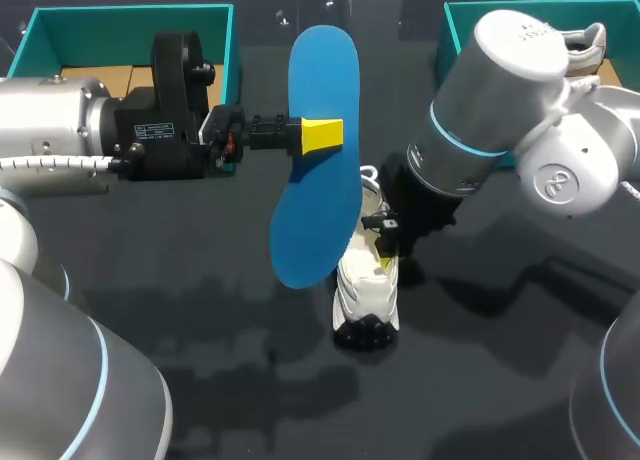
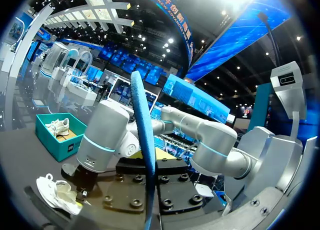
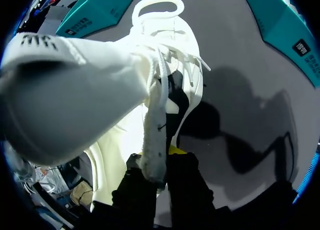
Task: Take the shoe out of the shoebox, open the shoe tongue, remove and reinsert the insole, then place the shoe into the shoebox
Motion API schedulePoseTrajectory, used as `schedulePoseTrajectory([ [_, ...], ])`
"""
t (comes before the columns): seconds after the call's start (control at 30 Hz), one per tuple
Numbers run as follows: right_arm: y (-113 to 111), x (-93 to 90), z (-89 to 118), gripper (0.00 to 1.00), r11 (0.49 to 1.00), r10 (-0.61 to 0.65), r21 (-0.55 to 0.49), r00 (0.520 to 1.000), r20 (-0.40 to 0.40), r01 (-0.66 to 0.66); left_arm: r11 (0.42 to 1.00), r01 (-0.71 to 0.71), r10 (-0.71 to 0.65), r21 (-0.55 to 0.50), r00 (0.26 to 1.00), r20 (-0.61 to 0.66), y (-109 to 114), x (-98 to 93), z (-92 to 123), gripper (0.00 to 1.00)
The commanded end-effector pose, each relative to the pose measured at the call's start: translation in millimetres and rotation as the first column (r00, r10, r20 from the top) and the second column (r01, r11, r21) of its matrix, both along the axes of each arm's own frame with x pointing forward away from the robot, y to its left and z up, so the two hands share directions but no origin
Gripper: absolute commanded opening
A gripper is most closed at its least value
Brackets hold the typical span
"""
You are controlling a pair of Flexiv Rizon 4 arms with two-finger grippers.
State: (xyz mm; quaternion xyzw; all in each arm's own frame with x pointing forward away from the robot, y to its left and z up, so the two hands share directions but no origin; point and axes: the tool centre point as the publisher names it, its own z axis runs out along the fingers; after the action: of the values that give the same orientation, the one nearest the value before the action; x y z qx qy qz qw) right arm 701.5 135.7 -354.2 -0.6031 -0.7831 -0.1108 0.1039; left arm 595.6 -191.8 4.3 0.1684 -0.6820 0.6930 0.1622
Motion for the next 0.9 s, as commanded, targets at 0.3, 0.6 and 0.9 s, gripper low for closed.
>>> schedulePoseTrajectory([
  [0.3, 3, 13.0, -22, 0.0, 0.999, 0.05, 0.001, 0.998, -0.024, -0.05, 1.0, -0.006, 0.006, -0.003, 1.0, 0.001, -5, -1.8, 1, 0.0],
  [0.6, 2, 12.6, -32, 0.0, 0.999, 0.045, 0.011, 0.998, -0.038, -0.044, 1.0, -0.006, 0.006, -0.003, 1.0, 0.001, -5, -1.8, 1, 0.0],
  [0.9, 4, 11.8, -38, 0.02, 0.999, 0.04, 0.019, 0.998, -0.052, -0.039, 1.0, -0.006, 0.006, -0.003, 1.0, 0.001, -5, -1.8, 1, 0.0],
])
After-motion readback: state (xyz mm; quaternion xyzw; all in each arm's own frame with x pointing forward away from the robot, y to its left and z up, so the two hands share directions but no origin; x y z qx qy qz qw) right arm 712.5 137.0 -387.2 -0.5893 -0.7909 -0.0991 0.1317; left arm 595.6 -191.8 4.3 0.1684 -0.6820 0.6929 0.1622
